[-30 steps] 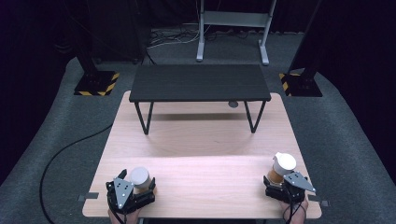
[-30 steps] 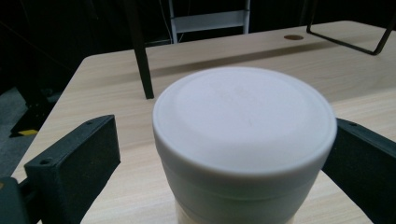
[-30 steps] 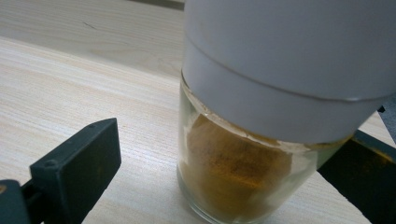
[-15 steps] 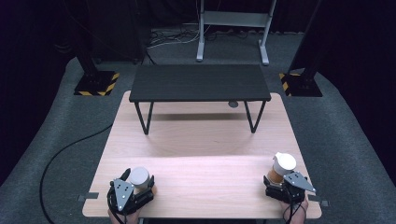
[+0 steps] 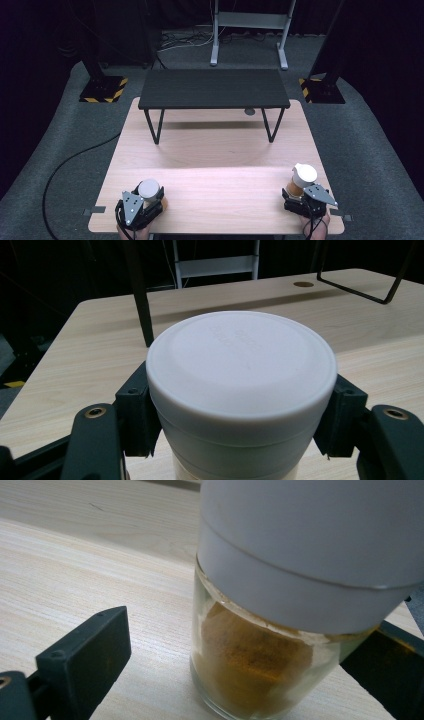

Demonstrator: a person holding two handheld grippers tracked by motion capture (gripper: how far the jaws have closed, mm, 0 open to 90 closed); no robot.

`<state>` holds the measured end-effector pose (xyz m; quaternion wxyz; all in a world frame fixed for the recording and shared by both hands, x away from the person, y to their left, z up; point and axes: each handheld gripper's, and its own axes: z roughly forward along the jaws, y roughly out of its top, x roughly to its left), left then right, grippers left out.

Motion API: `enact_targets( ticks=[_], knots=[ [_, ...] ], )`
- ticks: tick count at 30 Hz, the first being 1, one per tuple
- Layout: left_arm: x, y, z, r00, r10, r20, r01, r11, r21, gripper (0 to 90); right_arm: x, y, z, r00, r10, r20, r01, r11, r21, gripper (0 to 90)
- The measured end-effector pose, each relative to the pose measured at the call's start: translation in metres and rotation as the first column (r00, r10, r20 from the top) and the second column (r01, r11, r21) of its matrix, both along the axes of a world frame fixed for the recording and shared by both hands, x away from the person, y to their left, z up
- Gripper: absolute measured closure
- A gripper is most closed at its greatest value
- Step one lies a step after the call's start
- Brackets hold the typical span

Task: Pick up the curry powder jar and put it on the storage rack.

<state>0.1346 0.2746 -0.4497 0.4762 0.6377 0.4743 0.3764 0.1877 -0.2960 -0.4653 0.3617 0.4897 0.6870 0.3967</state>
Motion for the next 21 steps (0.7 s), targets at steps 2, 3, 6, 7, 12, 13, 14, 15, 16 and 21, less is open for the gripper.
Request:
enact_targets(
  ticks=[2,3,6,7,12,13,14,15,16,21],
  knots=[
    [-0.0003,0.0005,-0.0006,1.0000,-0.003,0.003,0.003,1.0000,-0.001,33.5,0.0002,-0.0001,0.0001,1.0000,0.000,-0.001,0.000,1.0000,0.001,1.1],
    [-0.0003,0.0005,-0.0006,1.0000,-0.003,0.003,0.003,1.0000,-0.001,33.5,0.0002,-0.0002,0.0001,1.0000,0.001,-0.001,-0.001,1.0000,0.000,1.1],
    [-0.0004,0.0009,-0.0006,1.0000,-0.006,0.004,0.006,1.0000,0.002,33.6,0.0002,0.0002,0.0002,1.0000,0.001,-0.001,-0.001,1.0000,-0.003,1.1],
    [-0.0004,0.0009,-0.0006,1.0000,-0.006,0.004,0.006,1.0000,0.002,33.6,0.0002,0.0002,0.0002,1.0000,0.001,-0.001,-0.001,1.0000,-0.003,1.1],
    [-0.0010,-0.0015,-0.0001,1.0000,-0.005,0.007,0.005,0.9999,0.015,33.7,0.0010,0.0006,0.0008,1.0000,0.002,-0.006,-0.002,1.0000,-0.006,1.1],
    [-0.0010,-0.0015,-0.0001,1.0000,-0.005,0.007,0.005,0.9999,0.015,33.7,0.0010,0.0006,0.0008,1.0000,0.002,-0.006,-0.002,1.0000,-0.006,1.1],
    [-0.0005,-0.0017,0.0006,1.0000,-0.007,0.006,0.007,0.9998,0.018,33.7,0.0008,0.0006,0.0007,1.0000,0.002,-0.005,-0.002,1.0000,-0.006,1.1],
    [-0.0005,-0.0017,0.0006,1.0000,-0.007,0.006,0.007,0.9998,0.018,33.8,0.0008,0.0006,0.0007,1.0000,0.002,-0.005,-0.002,1.0000,-0.006,1.1],
    [-0.0004,-0.0018,0.0009,1.0000,-0.007,0.005,0.007,0.9998,0.020,33.8,0.0010,0.0004,0.0008,1.0000,0.003,-0.006,-0.003,1.0000,-0.005,1.1],
    [0.0003,-0.0026,0.0024,0.9999,-0.011,0.001,0.011,0.9996,0.025,33.8,0.0009,0.0003,0.0008,1.0000,0.004,-0.005,-0.004,1.0000,-0.005,1.1]
  ],
)
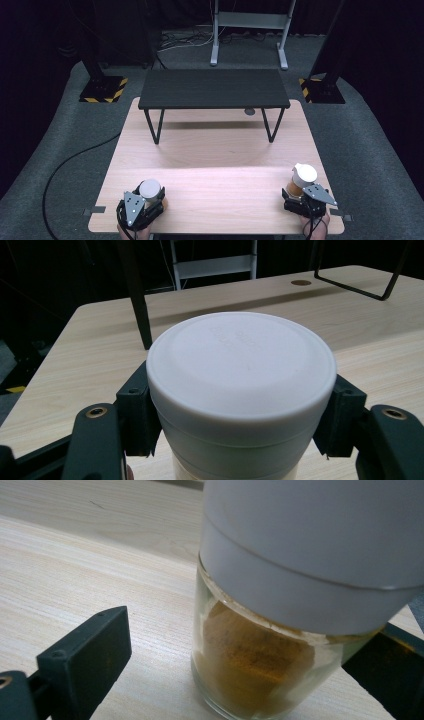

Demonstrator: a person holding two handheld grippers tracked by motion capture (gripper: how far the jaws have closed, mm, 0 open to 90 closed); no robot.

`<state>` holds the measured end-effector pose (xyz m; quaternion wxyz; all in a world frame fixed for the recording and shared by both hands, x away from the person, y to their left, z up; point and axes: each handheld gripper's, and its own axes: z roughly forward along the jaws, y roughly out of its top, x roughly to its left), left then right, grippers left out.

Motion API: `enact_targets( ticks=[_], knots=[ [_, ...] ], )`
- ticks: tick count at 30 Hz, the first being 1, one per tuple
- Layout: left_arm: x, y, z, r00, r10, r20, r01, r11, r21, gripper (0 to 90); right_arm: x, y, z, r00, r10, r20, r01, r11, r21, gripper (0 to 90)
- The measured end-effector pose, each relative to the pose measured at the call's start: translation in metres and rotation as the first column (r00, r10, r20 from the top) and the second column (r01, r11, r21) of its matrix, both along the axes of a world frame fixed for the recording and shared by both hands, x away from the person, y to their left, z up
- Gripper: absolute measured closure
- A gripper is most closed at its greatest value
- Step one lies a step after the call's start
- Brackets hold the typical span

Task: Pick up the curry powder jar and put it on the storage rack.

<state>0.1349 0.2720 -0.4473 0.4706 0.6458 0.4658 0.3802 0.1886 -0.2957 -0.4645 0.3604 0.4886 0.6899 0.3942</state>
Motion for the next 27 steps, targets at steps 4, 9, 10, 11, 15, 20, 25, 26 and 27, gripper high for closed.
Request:
enact_targets(
  ticks=[4,9,10,11,15,20,25,26,27],
  knots=[
    [0.000,0.000,0.002,1.0000,-0.005,0.002,0.005,1.0000,-0.001,33.8,0.000,0.000,0.000,1.0000,0.000,0.000,0.000,1.0000,-0.002,1.0],
    [0.000,0.001,0.005,1.0000,-0.004,0.006,0.004,1.0000,0.001,33.8,0.000,0.001,0.000,1.0000,0.000,-0.001,0.000,1.0000,-0.003,1.0],
    [0.000,0.001,0.005,1.0000,-0.004,0.005,0.004,1.0000,0.002,33.8,0.000,0.001,0.000,1.0000,-0.001,-0.001,0.001,1.0000,-0.003,1.0],
    [0.000,0.001,0.006,1.0000,-0.003,0.008,0.003,1.0000,0.004,33.8,0.000,0.001,0.000,1.0000,-0.001,-0.002,0.001,1.0000,-0.004,1.0],
    [0.001,0.001,0.009,0.9999,-0.005,0.014,0.005,1.0000,0.003,33.8,0.000,0.001,0.000,1.0000,-0.001,-0.003,0.001,1.0000,-0.003,1.0],
    [0.003,0.000,0.013,0.9998,-0.011,0.016,0.011,0.9999,0.003,33.8,0.001,0.001,0.001,1.0000,0.000,-0.005,0.000,1.0000,-0.004,1.0],
    [0.006,0.000,0.017,0.9996,-0.022,0.019,0.022,0.9998,0.004,33.7,0.001,0.001,0.001,1.0000,-0.001,-0.006,0.001,1.0000,-0.007,1.0],
    [0.006,0.000,0.017,0.9996,-0.022,0.019,0.022,0.9998,0.004,33.8,0.001,0.001,0.001,1.0000,-0.001,-0.006,0.001,1.0000,-0.007,1.0],
    [0.007,0.000,0.019,0.9996,-0.024,0.018,0.024,0.9997,0.006,33.7,0.001,0.001,0.001,1.0000,-0.002,-0.006,0.002,1.0000,-0.007,1.1]
  ],
)
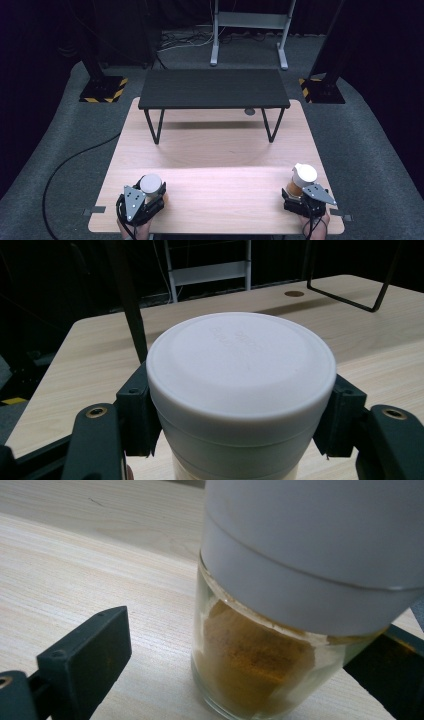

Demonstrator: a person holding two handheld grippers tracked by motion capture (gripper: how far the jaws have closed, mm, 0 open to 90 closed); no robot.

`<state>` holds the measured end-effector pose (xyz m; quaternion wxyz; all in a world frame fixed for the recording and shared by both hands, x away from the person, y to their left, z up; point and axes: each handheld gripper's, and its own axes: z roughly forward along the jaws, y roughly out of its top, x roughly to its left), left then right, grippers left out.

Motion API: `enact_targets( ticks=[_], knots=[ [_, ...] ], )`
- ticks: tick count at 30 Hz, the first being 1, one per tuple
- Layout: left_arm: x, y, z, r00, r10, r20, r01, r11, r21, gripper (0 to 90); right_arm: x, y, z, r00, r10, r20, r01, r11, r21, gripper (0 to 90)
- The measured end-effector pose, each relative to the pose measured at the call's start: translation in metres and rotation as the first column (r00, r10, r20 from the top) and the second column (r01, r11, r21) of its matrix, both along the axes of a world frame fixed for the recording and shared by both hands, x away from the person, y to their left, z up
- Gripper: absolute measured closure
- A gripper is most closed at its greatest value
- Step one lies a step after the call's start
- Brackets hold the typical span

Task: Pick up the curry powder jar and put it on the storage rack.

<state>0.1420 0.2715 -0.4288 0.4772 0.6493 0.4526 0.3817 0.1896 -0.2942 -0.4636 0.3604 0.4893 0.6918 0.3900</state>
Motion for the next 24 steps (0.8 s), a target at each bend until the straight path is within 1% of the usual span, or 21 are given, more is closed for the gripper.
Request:
enact_targets(
  ticks=[7,15,24],
  knots=[
    [0.003,0.000,0.004,1.0000,-0.008,0.005,0.008,1.0000,0.004,33.8,0.000,0.000,0.000,1.0000,-0.001,-0.001,0.001,1.0000,0.003,1.1],
    [0.009,-0.001,0.010,0.9996,-0.028,0.009,0.028,0.9996,0.004,33.8,0.001,0.000,0.000,1.0000,-0.002,-0.004,0.002,1.0000,0.002,1.2],
    [0.014,-0.002,0.015,0.9989,-0.041,0.022,0.040,0.9992,0.007,33.7,0.001,0.000,0.000,1.0000,-0.002,-0.004,0.002,1.0000,0.001,1.2]
  ],
)
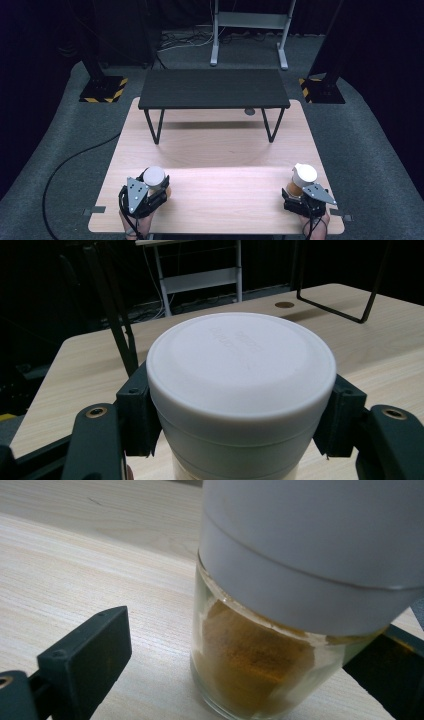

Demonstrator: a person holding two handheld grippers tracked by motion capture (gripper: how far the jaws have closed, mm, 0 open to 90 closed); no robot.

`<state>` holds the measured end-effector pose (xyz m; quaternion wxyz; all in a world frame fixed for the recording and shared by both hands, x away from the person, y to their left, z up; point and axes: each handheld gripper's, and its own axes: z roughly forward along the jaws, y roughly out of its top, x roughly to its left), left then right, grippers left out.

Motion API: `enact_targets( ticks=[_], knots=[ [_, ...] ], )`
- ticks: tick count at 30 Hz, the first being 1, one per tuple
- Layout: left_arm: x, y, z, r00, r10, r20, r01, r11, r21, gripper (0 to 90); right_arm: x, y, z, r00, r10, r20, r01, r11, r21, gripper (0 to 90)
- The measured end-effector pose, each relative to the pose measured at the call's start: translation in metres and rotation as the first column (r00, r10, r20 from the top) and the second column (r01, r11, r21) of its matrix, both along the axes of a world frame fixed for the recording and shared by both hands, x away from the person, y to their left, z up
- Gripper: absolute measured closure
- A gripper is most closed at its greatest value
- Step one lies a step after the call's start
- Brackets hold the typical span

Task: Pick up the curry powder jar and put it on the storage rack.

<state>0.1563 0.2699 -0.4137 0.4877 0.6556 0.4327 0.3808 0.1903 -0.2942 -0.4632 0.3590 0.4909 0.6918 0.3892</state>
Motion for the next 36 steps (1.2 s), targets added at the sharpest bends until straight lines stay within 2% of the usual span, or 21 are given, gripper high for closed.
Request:
enact_targets(
  ticks=[36],
  knots=[
    [0.032,-0.010,0.014,0.9977,-0.067,0.010,0.067,0.9977,0.012,33.7,0.000,0.000,0.000,1.0000,0.001,0.001,-0.001,1.0000,0.000,1.5]
  ],
)
